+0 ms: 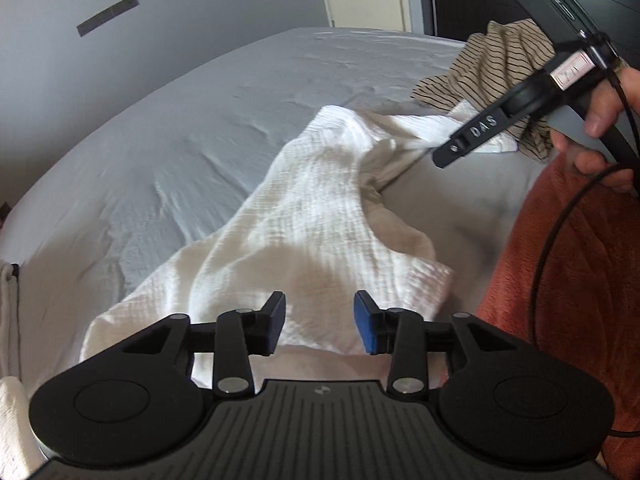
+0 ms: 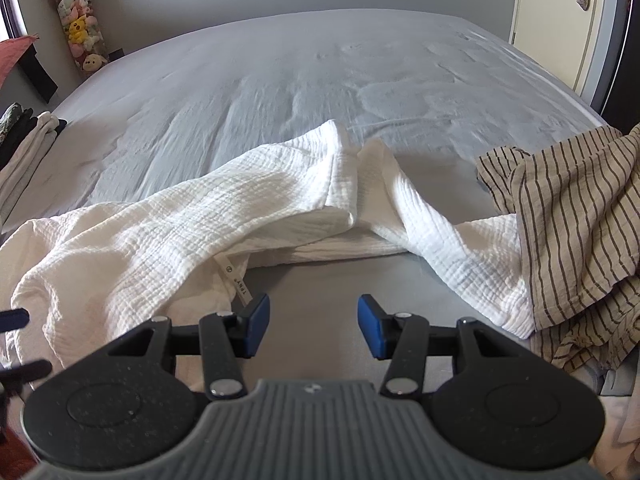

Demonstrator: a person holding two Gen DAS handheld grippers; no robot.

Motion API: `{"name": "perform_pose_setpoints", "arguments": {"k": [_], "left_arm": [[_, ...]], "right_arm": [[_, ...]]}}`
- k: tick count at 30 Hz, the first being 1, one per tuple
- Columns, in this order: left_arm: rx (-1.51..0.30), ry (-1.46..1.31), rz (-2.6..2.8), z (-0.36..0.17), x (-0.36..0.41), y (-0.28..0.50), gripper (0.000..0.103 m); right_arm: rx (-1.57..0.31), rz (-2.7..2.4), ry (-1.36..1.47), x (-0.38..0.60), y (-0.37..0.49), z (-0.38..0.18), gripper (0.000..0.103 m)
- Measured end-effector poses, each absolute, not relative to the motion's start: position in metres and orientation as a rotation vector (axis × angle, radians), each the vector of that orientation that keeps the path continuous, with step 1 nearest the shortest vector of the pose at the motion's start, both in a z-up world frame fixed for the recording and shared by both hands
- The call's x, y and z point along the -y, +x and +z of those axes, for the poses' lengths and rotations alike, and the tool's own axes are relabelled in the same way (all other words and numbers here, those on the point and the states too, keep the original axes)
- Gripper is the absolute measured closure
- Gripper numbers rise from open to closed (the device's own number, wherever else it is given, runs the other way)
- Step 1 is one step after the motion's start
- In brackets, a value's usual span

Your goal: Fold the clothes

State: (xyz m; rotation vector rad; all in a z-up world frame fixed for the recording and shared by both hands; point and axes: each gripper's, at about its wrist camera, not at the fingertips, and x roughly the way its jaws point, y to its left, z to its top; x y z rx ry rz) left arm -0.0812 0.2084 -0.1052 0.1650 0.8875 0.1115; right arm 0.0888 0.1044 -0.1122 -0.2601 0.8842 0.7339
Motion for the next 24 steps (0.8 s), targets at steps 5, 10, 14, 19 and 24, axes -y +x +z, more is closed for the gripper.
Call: {"name": "perform_pose_setpoints", "arguments": {"k": [5,10,14,19,24], "left_arm": [[-0.916,0.19,0.076,-0.132,-0.189,-0.071,0.038],[-0.951,0.186,0.112,-0.151,-0.188,-0.06,0.036],[-0.967,0.162,0.178,-0.162,-0.195,-0.053,0.048],[-0.95,0.142,0.213,-0.161,-0.198,-0.055,0.095],[-0.873,0.049,0.334,-0.14,-0.218,-0.063,0.097]], "right_arm": [[-0.88,0.731,-0.265,-0.105,0.088,-0.112,0.05],[-0.89,0.728,-0.248,-0.104,0.091,-0.113,0.05],[-0.89,0.727,-0.251,-0.105,0.091,-0.114,0.05],[-0.894,0.727,-0.246,-0.105,0.091,-0.114,0.051],[-0.902,0.72,-0.276,-0.109,0.09,-0.115,0.051]]}}
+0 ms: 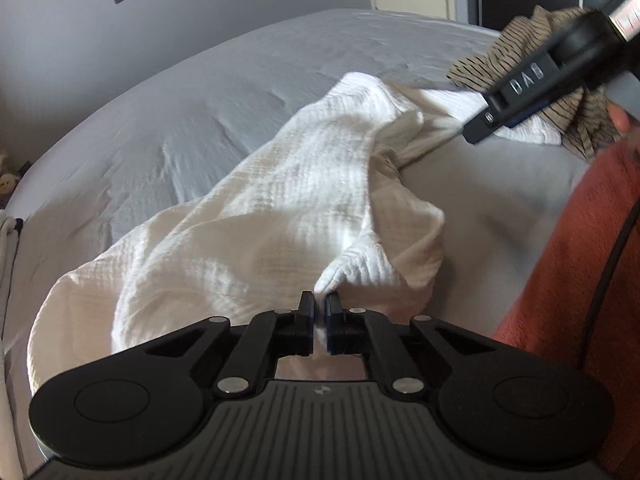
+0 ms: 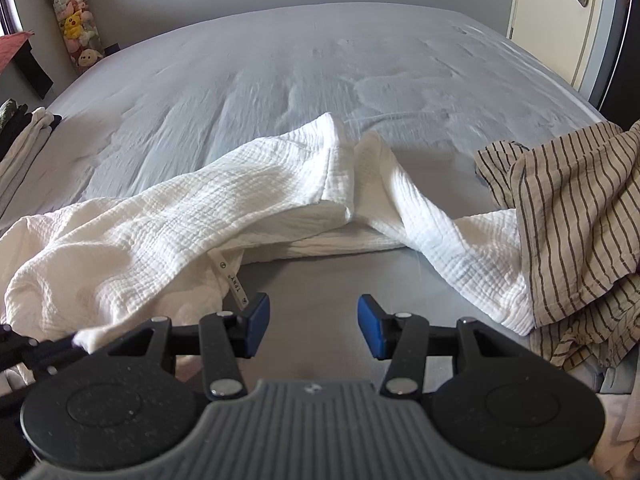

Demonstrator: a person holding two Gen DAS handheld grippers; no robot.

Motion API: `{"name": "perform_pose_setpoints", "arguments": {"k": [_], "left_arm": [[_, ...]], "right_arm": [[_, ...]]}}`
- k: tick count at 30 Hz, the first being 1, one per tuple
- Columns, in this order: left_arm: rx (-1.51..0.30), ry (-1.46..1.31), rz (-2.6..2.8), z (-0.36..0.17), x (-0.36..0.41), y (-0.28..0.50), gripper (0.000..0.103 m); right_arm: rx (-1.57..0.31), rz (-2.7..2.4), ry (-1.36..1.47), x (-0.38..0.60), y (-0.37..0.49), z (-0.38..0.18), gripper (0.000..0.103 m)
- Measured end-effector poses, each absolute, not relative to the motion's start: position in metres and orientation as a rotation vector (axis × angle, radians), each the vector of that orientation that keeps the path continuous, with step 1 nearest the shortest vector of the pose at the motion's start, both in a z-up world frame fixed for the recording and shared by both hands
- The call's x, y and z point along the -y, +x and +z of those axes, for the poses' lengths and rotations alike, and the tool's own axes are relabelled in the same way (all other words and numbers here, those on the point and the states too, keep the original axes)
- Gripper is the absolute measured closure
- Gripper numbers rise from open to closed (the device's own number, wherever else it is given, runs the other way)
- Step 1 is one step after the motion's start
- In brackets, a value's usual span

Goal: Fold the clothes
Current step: 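Grasp the white shirt hem with the left gripper while the right gripper grasps another edge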

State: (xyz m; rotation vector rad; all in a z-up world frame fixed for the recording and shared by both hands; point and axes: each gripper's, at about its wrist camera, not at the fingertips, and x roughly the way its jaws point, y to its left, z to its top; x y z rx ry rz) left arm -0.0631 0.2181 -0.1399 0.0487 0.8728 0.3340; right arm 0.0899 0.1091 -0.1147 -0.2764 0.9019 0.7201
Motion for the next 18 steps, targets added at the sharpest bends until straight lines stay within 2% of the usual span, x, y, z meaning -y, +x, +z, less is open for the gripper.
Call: {"name": "perform_pose_setpoints", "arguments": {"k": [8,18], "left_arm": [[-0.825,-0.023,0.574,-0.1,-0.29,-0.091,0.098],[-0.867,0.031,0.802,-0.089,-0.378,-0.125,0.098]], "right_arm": [[-0.897,0.75,-0.273,-0.106,0.089,-0.105,0.05],[-0.794,0.863,-0.444,-0.137,0.077,-0.09,0.052]]}}
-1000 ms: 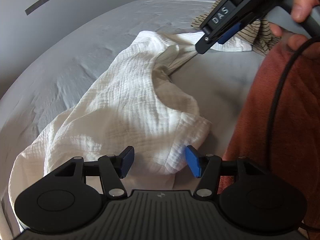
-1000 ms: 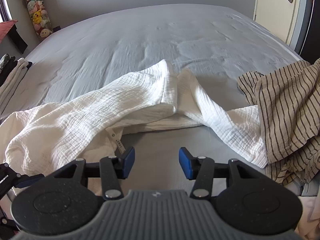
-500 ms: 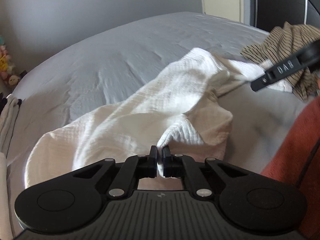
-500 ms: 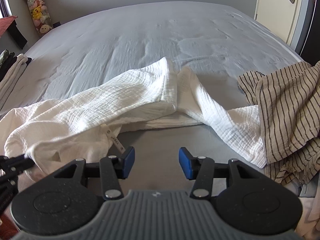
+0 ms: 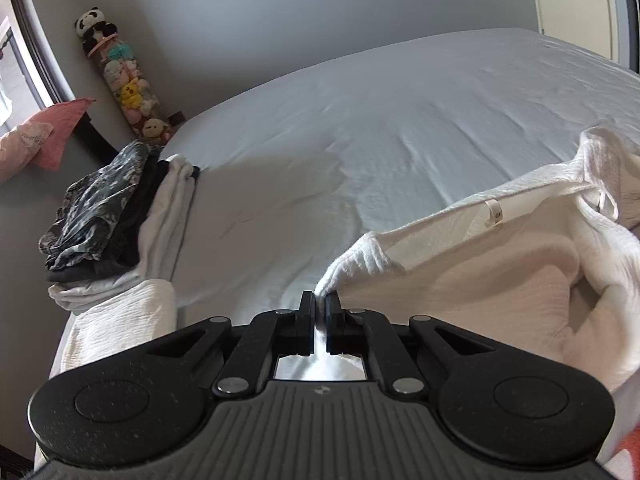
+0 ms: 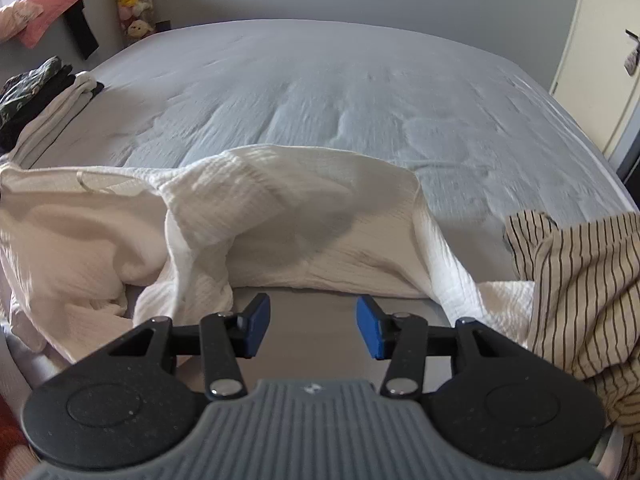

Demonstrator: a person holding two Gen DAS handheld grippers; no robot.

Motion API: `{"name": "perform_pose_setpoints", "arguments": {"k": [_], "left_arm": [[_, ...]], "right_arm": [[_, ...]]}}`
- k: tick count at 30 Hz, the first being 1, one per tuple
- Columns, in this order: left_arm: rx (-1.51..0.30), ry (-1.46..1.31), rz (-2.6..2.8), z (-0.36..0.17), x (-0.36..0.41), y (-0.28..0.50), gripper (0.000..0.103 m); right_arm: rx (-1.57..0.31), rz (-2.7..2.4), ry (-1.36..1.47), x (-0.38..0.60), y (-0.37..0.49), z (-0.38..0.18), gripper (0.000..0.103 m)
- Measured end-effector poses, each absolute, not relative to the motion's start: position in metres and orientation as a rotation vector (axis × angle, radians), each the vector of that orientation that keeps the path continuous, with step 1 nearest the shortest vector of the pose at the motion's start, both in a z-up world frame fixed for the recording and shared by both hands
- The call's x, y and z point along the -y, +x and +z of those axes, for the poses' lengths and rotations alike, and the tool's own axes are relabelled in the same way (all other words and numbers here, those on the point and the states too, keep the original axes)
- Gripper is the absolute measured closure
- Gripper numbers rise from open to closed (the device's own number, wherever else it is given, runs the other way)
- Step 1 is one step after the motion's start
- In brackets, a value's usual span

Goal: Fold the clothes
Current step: 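Grasp the white shirt hem with the left gripper while the right gripper grasps another edge, then lift the white shirt high with both grippers, shaking it out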

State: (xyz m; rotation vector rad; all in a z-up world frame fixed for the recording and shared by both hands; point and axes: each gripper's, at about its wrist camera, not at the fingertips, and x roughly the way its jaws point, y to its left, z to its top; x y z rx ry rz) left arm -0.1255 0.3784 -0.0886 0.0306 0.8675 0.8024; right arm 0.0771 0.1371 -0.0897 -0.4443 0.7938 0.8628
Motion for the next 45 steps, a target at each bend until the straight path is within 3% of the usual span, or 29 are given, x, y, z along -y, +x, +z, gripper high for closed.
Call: {"name": "perform_pose_setpoints", "arguments": {"k": [10,23,30,33,35,38,41,45], "left_arm": [[-0.883,-0.022,0.81,-0.112,-0.408,-0.12,0.098],[-0.869,-0.101,0.774,-0.129,-0.428,-0.121,0.097],[-0.848,-0.162,0.746,-0.135,-0.435,-0.126,0.097],[-0.838,-0.191,0.737,-0.137,-0.44,-0.129,0.097],[-0.833,-0.203,0.732,-0.138,-0.441,-0.13,0.097],[-0.82,-0.209,0.725,-0.137,-0.441,-0.132,0.097],[-0.799,-0.207,0.719,-0.135,-0.439,-0.134,0.097],[-0.762,-0.193,0.713,-0.128,-0.434,-0.137,0.097]], "right_arm": [[-0.541,1.065,-0.845,-0.193,0.069,-0.075,0.055],[-0.094,1.476,-1.818,-0.31,0.039,-0.085,0.05],[-0.157,1.566,-2.087,-0.361,0.036,-0.114,0.05],[-0.25,1.58,-2.13,-0.371,0.036,-0.13,0.058],[-0.307,1.584,-2.131,-0.373,0.036,-0.132,0.08],[-0.351,1.588,-2.118,-0.368,0.034,-0.127,0.088],[-0.393,1.562,-2.034,-0.356,0.033,-0.11,0.09],[-0.537,1.53,-1.707,-0.34,0.039,-0.067,0.093]]}}
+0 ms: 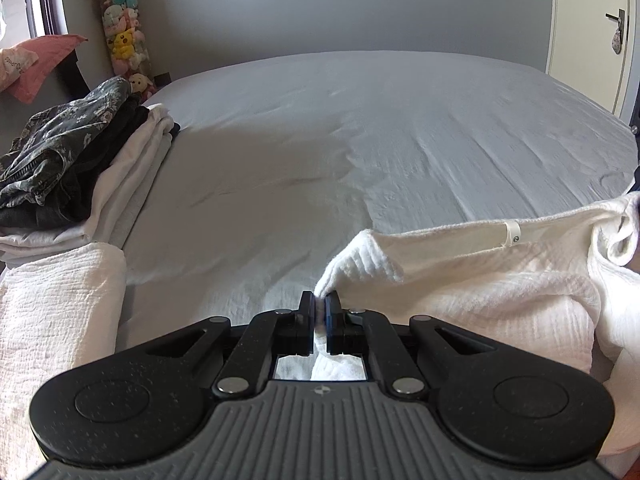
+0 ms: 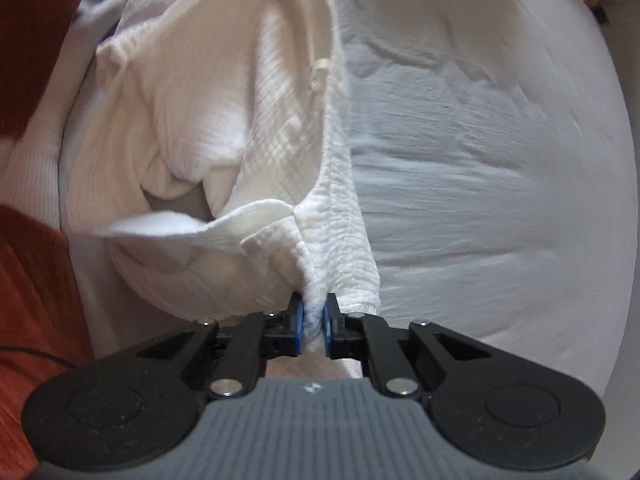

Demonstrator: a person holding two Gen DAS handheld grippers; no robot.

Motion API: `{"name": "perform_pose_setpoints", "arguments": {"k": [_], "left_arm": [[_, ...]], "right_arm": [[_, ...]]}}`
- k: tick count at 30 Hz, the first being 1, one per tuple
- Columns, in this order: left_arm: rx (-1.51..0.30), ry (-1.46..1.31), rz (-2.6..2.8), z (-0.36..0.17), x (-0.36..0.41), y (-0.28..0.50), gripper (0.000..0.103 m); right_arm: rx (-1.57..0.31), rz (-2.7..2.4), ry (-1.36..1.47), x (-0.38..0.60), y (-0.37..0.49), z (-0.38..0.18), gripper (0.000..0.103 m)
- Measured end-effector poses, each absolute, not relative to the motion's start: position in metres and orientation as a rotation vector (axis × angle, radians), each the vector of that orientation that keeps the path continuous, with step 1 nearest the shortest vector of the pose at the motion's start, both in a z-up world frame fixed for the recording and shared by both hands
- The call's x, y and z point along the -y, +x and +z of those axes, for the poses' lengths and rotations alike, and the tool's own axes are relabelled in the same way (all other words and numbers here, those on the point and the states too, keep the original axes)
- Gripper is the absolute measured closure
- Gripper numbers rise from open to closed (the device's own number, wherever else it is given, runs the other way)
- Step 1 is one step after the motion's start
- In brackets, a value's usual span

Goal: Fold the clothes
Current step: 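Lift the white shirt high with both grippers, shaking it out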

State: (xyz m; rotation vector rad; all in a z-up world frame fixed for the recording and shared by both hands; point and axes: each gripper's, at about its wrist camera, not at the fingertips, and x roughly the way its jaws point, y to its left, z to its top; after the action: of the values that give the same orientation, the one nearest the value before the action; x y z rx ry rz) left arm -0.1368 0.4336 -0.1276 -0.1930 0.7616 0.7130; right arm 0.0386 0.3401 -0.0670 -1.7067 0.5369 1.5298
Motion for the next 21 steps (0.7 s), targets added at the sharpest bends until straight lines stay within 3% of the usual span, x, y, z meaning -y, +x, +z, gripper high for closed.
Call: {"name": "perform_pose_setpoints", "arguments": {"k": [6,13,21], "left_arm": [[-0.689,-0.188,0.696,-0.112,-0.422,-0.143,0.097],[-0.568,-0.17,0.69,-0.073,-0.393,-0.152,0.097],[-0.325,-0.066,0.75,0.053,-0.369,-0.176,0.097]], "right_arm": [[-0.591,1.387,-1.225,-0.306,0.056,-0.002,0.095],[-0.364,1.265,-1.151,-0.262,0.031,0.029,0.096],[-0.223,1.115,-0.875,-0.223,0.025,0.074,0.096]]}}
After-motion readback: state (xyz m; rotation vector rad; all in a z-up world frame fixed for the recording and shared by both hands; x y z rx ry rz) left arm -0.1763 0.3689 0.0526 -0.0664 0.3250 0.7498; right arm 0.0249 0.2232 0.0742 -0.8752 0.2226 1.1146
